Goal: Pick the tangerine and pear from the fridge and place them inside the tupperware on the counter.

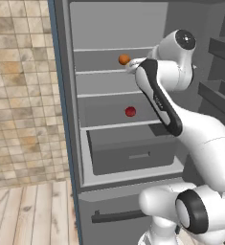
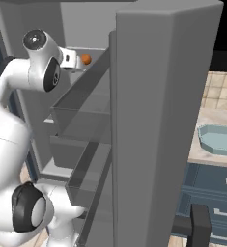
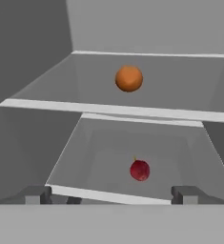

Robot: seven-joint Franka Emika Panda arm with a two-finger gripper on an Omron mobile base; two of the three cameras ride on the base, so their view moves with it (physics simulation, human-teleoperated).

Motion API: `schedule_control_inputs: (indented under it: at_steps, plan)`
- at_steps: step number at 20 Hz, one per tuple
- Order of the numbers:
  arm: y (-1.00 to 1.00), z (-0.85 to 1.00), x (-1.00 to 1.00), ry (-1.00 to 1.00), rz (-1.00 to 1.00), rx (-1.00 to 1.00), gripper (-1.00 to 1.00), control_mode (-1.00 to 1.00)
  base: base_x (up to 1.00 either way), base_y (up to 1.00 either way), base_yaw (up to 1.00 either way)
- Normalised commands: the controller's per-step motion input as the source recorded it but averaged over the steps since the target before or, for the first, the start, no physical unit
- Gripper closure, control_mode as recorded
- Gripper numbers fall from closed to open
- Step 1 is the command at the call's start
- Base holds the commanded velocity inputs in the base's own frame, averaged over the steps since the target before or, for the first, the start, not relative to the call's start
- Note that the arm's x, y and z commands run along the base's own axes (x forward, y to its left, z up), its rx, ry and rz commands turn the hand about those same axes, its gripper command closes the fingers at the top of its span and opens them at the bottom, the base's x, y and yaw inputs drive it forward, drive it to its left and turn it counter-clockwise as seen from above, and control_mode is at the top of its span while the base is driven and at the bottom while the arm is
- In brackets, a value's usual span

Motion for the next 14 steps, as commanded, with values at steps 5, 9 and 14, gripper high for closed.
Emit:
schedule_control_inputs:
  at_steps: [5,9,14]
  plan:
    - [0.00,0.00,0.56,0.07,-0.01,0.00,-1.00,-1.00,0.00,0.00,0.00]
    - [0.00,0.00,0.51,0.03,-0.01,0.00,-1.00,-1.00,0.00,0.00,0.00]
    - [0.00,0.00,0.47,0.00,0.00,0.00,-1.00,-1.00,0.00,0.00,0.00]
